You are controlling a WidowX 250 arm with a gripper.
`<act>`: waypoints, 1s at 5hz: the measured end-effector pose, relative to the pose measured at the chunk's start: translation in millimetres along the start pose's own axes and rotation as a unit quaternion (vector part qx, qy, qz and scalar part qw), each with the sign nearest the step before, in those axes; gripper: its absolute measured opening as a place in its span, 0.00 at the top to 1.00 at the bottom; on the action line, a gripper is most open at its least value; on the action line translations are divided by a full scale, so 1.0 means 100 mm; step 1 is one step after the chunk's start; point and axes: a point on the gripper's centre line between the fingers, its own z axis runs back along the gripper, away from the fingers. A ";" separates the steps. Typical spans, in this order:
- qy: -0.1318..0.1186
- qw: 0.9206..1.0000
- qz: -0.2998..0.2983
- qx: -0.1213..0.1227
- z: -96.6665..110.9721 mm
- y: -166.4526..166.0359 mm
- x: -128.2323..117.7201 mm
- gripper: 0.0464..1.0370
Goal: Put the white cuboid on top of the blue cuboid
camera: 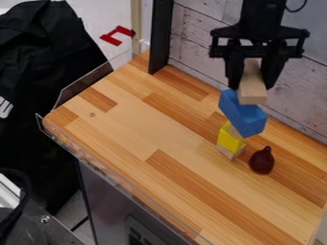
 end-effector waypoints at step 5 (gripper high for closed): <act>0.021 0.999 0.018 0.023 -0.25 0.02 0.01 0.16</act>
